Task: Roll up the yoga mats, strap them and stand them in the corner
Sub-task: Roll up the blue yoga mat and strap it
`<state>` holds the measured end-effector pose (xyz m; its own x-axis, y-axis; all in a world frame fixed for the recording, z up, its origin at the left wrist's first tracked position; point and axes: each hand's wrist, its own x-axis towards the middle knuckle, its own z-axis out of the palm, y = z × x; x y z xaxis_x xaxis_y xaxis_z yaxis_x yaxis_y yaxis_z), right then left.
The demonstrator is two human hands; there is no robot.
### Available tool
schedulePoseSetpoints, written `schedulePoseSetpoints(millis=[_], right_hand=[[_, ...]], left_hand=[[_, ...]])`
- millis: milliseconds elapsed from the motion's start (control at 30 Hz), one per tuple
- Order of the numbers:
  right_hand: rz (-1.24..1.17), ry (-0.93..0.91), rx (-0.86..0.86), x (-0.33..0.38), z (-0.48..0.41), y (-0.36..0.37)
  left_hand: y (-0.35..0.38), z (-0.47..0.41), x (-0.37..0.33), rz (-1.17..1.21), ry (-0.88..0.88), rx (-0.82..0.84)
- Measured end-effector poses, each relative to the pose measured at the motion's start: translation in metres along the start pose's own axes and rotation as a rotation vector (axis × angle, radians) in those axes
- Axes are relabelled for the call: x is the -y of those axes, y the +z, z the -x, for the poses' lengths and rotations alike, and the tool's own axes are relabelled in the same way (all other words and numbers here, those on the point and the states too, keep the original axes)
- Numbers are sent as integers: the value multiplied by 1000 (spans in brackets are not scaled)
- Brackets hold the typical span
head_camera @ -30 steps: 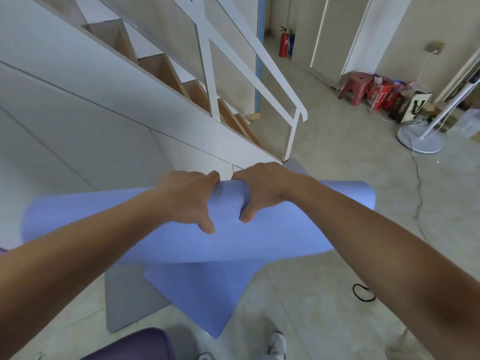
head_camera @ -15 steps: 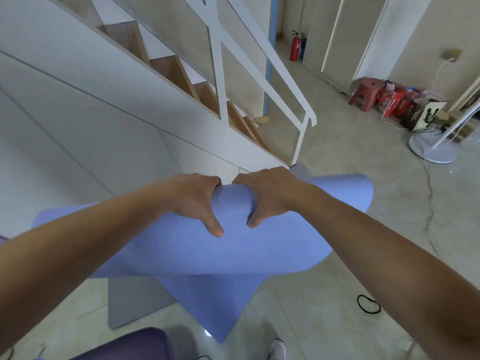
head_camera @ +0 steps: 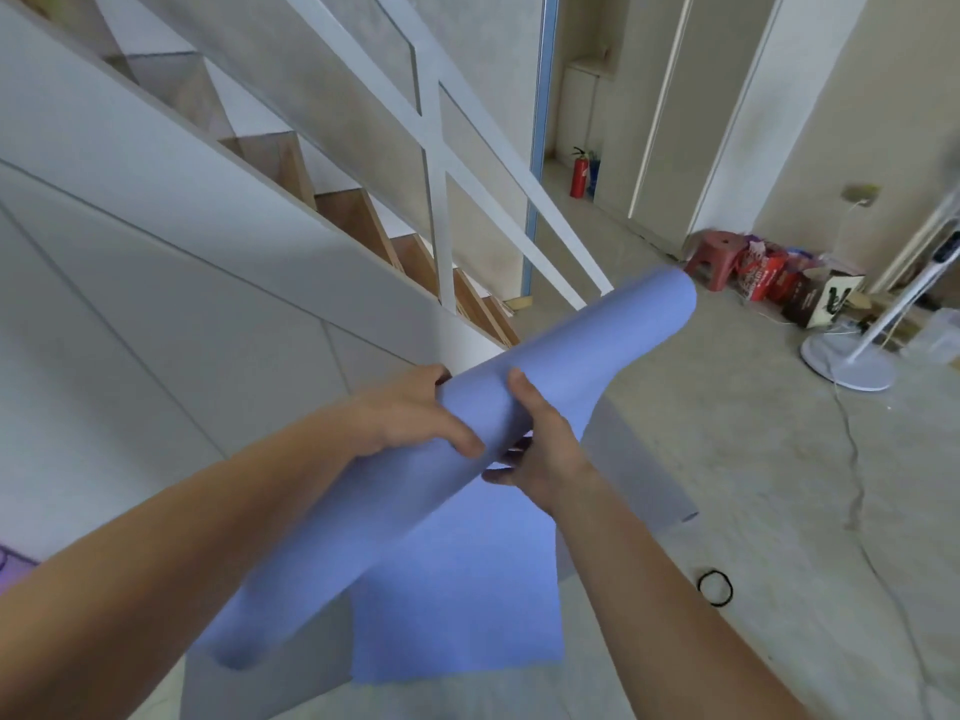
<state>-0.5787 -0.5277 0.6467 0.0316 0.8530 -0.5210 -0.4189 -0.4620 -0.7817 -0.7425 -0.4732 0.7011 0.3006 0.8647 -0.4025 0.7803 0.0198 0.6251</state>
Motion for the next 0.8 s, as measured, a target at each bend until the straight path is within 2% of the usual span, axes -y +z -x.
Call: schedulePoseSetpoints(millis=[133,200,233,267,333,400,467,533,633,700,767,800], right_hand=[[-145,-27,-104,4,-4,-12],[-158,-20,-254,2,-6,-10],[-122,-14,-345,2,-7,-10],[-73,-15,-425,3,-8,-9],[12,-28,-546,4,-14,-7],[20,-9,-581,0,-19,0],[30,12,-555,-7,-18,5],[-17,-21,-421,-23,-19,-2],[-53,0,-193,-41,-17,-25],[-112,16,-54,-43,-20,-35],[-138,-19,-58,-41,-22,-33],[-119,-26,-150,-39,-23,-30]], left_hand=[[19,2,6,308,-26,216],[30,0,7,349,-55,296],[36,0,7,317,-50,286],[40,0,7,207,-44,225],[52,8,7,-201,12,65],[80,25,10,-563,101,-85],[101,31,20,-628,106,-197],[99,26,37,-393,82,-182],[74,21,53,186,122,61],[69,24,56,430,158,231],[68,19,62,513,88,321],[69,16,64,507,44,366]])
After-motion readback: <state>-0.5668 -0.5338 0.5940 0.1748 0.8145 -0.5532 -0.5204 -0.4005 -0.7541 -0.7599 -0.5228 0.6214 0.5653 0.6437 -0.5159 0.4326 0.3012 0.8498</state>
